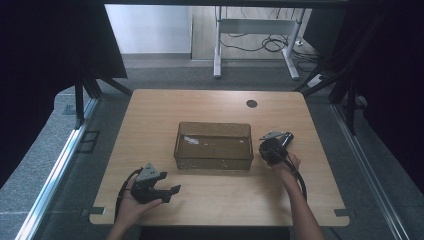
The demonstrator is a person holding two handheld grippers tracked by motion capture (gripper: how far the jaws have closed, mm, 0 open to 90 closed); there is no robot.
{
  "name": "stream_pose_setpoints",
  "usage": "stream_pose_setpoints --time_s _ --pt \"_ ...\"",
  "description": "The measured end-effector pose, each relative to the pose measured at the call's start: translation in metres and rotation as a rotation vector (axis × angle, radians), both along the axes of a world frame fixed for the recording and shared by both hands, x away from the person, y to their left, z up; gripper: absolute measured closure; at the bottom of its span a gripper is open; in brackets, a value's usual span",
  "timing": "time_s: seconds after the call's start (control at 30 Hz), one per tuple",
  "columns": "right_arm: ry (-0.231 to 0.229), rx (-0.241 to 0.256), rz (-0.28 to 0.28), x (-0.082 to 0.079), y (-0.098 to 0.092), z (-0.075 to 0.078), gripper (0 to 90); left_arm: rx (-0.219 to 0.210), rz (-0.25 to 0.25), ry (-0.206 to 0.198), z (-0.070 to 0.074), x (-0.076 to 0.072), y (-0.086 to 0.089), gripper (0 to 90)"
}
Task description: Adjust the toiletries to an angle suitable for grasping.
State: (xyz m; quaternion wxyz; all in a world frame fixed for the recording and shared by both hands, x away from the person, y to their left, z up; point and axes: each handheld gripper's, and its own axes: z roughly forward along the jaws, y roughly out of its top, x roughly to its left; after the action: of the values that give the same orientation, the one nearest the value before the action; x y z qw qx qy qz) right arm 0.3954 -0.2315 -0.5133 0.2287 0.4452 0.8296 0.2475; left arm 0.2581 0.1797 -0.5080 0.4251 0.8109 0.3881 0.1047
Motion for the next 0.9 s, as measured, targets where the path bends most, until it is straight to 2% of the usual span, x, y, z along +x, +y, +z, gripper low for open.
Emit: stream_pose_setpoints --time_s 0.4,0.5,0.9 --pt "0.011 0.001 -0.012 0.002 -0.003 -0.007 89.5 0.009 -0.011 0.006 -0.001 -0.001 -0.003 26.2" --pt "0.009 -0.012 -0.013 0.001 -0.002 -0.007 89.4 0.010 -0.016 0.005 -0.001 -0.001 -0.004 26.2" --pt "0.005 -0.012 -0.013 -0.012 -0.013 -0.007 89.4 0.020 -0.019 0.012 -0.003 0.000 -0.005 26.2"
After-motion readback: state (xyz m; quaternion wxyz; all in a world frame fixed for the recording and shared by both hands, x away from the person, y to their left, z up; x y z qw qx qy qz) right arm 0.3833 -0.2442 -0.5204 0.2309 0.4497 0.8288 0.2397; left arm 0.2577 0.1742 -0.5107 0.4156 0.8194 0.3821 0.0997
